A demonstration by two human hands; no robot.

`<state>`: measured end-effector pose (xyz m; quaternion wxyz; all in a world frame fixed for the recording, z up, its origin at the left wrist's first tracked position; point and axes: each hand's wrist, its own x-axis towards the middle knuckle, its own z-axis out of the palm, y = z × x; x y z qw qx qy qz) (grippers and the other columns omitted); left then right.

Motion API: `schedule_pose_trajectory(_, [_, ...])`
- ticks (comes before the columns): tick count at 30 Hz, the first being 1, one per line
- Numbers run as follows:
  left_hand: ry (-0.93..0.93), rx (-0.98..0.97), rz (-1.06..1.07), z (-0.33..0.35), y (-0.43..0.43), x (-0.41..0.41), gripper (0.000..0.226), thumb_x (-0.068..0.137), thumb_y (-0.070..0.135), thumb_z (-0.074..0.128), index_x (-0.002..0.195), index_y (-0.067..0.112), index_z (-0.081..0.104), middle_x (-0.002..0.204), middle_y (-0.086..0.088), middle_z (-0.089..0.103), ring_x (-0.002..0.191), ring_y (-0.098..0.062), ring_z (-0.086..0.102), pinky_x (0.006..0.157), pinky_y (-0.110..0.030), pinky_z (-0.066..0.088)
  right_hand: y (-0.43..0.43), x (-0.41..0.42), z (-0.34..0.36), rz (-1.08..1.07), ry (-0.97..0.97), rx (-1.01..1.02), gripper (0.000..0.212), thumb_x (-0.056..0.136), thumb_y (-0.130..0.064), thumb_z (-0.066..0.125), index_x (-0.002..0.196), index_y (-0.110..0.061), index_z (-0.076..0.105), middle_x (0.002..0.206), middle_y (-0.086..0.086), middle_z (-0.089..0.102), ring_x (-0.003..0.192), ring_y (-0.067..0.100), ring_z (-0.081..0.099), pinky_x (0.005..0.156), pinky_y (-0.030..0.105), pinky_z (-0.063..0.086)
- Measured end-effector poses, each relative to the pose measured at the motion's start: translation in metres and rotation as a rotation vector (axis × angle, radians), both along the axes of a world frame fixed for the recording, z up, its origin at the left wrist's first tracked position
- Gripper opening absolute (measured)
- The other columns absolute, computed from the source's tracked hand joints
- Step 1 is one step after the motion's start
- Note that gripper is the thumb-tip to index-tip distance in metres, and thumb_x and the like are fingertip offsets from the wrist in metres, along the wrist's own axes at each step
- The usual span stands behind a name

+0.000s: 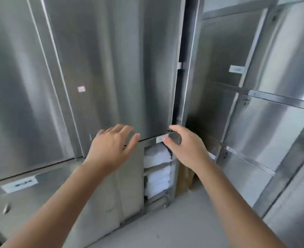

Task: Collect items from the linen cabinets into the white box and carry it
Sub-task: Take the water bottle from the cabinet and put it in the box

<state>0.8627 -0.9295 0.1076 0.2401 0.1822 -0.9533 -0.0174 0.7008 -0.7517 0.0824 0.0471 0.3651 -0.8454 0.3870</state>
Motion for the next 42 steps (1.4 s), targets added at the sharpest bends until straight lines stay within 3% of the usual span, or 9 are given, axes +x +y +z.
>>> schedule_pose_trajectory(6, [0.061,-0.008,-0.23,0.016,0.103,-0.078,0.061,0.095,0.059,0.02,0.119,0.021,0.061,0.116,0.0,0.067,0.095,-0.029,0.065,0.084,-0.037,0.046,0.138,-0.041,0.014,-0.231,0.027,-0.012,0.057,0.096,-0.06,0.052,0.146,-0.035,0.048,0.148,-0.011,0.053,0.134,0.015,0.051,0.107,0.038,0.045])
schedule_pose_trajectory(11, [0.081,0.029,-0.375,0.01,0.183,-0.131,0.06,0.097,0.058,0.023,0.129,0.022,0.059,0.125,0.003,0.064,0.101,-0.024,0.065,0.089,-0.038,0.048,0.231,-0.066,0.014,-0.379,0.032,-0.053,0.058,0.093,-0.063,0.055,0.145,-0.038,0.049,0.147,-0.012,0.054,0.128,0.016,0.056,0.099,0.032,0.043])
schedule_pose_trajectory(15, [0.061,0.022,-0.49,0.002,0.248,-0.167,0.054,0.101,0.055,0.027,0.133,0.023,0.055,0.129,0.003,0.062,0.107,-0.023,0.063,0.094,-0.038,0.045,0.304,-0.075,0.006,-0.495,0.024,-0.053,0.062,0.09,-0.064,0.056,0.145,-0.035,0.05,0.149,-0.013,0.053,0.137,0.012,0.049,0.11,0.034,0.04])
schedule_pose_trajectory(23, [0.026,-0.017,-0.809,0.007,0.359,-0.229,0.052,0.102,0.054,0.029,0.133,0.023,0.056,0.129,0.003,0.062,0.107,-0.023,0.063,0.093,-0.038,0.045,0.426,-0.056,0.004,-0.818,-0.001,-0.106,0.056,0.092,-0.06,0.059,0.143,-0.037,0.052,0.148,-0.014,0.052,0.14,0.011,0.044,0.107,0.028,0.035])
schedule_pose_trajectory(26, [0.026,-0.012,-0.921,0.011,0.394,-0.244,0.05,0.101,0.053,0.03,0.134,0.024,0.055,0.131,0.004,0.061,0.107,-0.023,0.062,0.094,-0.037,0.045,0.456,-0.039,0.009,-0.937,-0.004,-0.08,0.059,0.093,-0.059,0.059,0.145,-0.034,0.05,0.15,-0.012,0.052,0.14,0.012,0.044,0.115,0.034,0.036])
schedule_pose_trajectory(30, [0.054,0.01,-1.037,0.013,0.433,-0.256,0.049,0.101,0.053,0.029,0.131,0.025,0.056,0.126,0.005,0.062,0.105,-0.023,0.061,0.088,-0.034,0.041,0.481,-0.016,0.022,-1.057,0.022,-0.024,0.061,0.094,-0.059,0.059,0.148,-0.03,0.049,0.147,-0.009,0.054,0.133,0.015,0.051,0.105,0.028,0.038])
schedule_pose_trajectory(33, [0.066,0.004,-1.109,0.012,0.45,-0.259,0.057,0.098,0.056,0.023,0.13,0.025,0.056,0.124,0.006,0.063,0.106,-0.022,0.061,0.089,-0.036,0.042,0.487,-0.005,0.027,-1.113,0.046,0.004,0.062,0.095,-0.058,0.058,0.149,-0.029,0.047,0.149,-0.009,0.052,0.129,0.017,0.053,0.107,0.03,0.04])
schedule_pose_trajectory(36, [0.06,0.007,-1.145,0.008,0.452,-0.261,0.058,0.095,0.057,0.022,0.131,0.026,0.055,0.125,0.007,0.062,0.107,-0.021,0.061,0.09,-0.037,0.043,0.484,0.0,0.025,-1.148,0.038,0.019,0.062,0.095,-0.057,0.058,0.15,-0.03,0.046,0.152,-0.009,0.049,0.138,0.013,0.046,0.112,0.033,0.037])
schedule_pose_trajectory(42, [0.08,0.024,-1.141,-0.001,0.429,-0.276,0.058,0.095,0.058,0.021,0.127,0.026,0.058,0.118,0.006,0.065,0.102,-0.022,0.062,0.087,-0.036,0.044,0.463,-0.014,0.012,-1.145,0.048,0.027,0.061,0.095,-0.054,0.06,0.149,-0.027,0.049,0.152,-0.008,0.051,0.141,0.012,0.042,0.104,0.021,0.029])
